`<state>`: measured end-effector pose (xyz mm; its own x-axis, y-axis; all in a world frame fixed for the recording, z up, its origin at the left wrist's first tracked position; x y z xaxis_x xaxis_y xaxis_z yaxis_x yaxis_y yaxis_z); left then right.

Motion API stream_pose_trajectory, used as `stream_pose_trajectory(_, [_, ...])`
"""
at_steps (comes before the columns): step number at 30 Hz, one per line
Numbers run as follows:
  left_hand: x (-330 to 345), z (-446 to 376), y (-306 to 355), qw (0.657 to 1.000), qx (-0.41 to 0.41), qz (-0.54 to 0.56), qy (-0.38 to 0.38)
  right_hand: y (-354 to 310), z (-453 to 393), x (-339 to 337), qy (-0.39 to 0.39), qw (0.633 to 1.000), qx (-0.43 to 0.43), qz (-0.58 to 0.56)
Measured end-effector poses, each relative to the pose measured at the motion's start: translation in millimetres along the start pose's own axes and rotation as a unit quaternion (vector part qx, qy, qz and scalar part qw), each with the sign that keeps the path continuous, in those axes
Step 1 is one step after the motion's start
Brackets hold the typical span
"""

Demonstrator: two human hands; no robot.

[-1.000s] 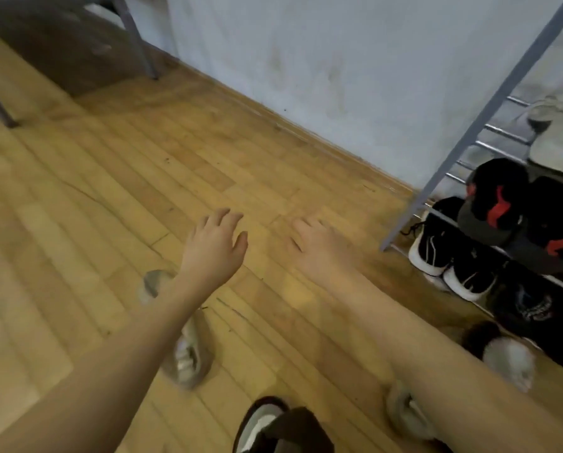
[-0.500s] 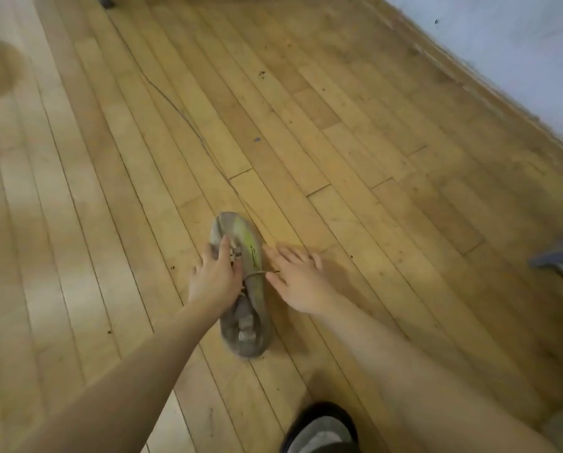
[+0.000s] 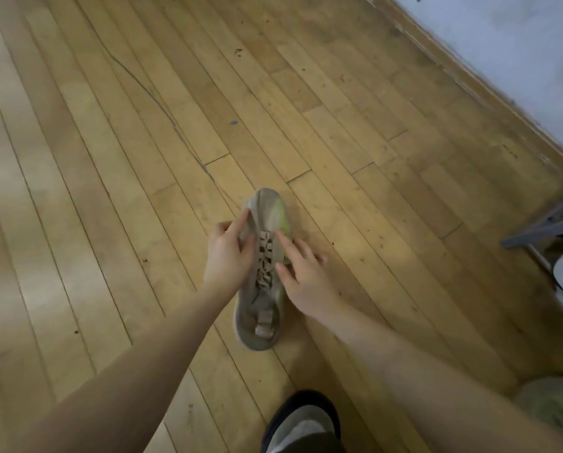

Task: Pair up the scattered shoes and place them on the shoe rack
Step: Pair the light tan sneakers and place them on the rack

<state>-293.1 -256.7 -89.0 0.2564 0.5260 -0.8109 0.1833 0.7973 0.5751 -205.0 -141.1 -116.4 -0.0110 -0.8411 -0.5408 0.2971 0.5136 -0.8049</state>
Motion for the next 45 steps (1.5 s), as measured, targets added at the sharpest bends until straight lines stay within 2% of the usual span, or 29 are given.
stream_pose_trajectory(5, [0,0,66,0.995,0.086,0.023,0.032,-9,21,-70,0.093,0.994,-0.019,-0.059])
stream_pose_trajectory(10, [2,18,152,0.982,0.178,0.043,0.049,-10,55,-148,0.16,0.987,-0.012,0.007])
stream_pose_trajectory(17, [24,79,270,0.947,0.32,0.026,0.012,14,144,-230,0.254,0.967,0.01,0.02])
stream_pose_trajectory(21, [58,127,312,0.931,0.36,0.036,-0.052,51,213,-259,0.317,0.947,0.062,0.0])
stream_pose_trajectory(30, [134,255,394,0.866,0.473,-0.006,-0.16,106,388,-293,0.471,0.871,0.14,0.02])
stream_pose_trajectory(37, [185,346,447,0.816,0.54,-0.054,-0.201,151,496,-302,0.557,0.808,0.195,-0.009])
stream_pose_trajectory(39, [204,371,461,0.798,0.557,-0.049,-0.225,163,524,-304,0.578,0.789,0.207,-0.014])
stream_pose_trajectory(42, [237,407,475,0.778,0.583,-0.086,-0.218,190,564,-300,0.594,0.767,0.24,-0.03])
stream_pose_trajectory(45, [278,445,481,0.749,0.607,-0.126,-0.236,215,600,-291,0.595,0.755,0.274,0.001])
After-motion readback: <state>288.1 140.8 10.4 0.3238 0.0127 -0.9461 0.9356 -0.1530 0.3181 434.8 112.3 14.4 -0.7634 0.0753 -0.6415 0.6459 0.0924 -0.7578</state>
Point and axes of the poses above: each hand's wrist, its own z-axis away from the middle knuckle, its own x-axis out of the palm, y = z × x, the point moved 10 cm from there along -z, towards the middle knuckle, and after that the axes turned 11 degrees about -z, right-handed, at the moved point
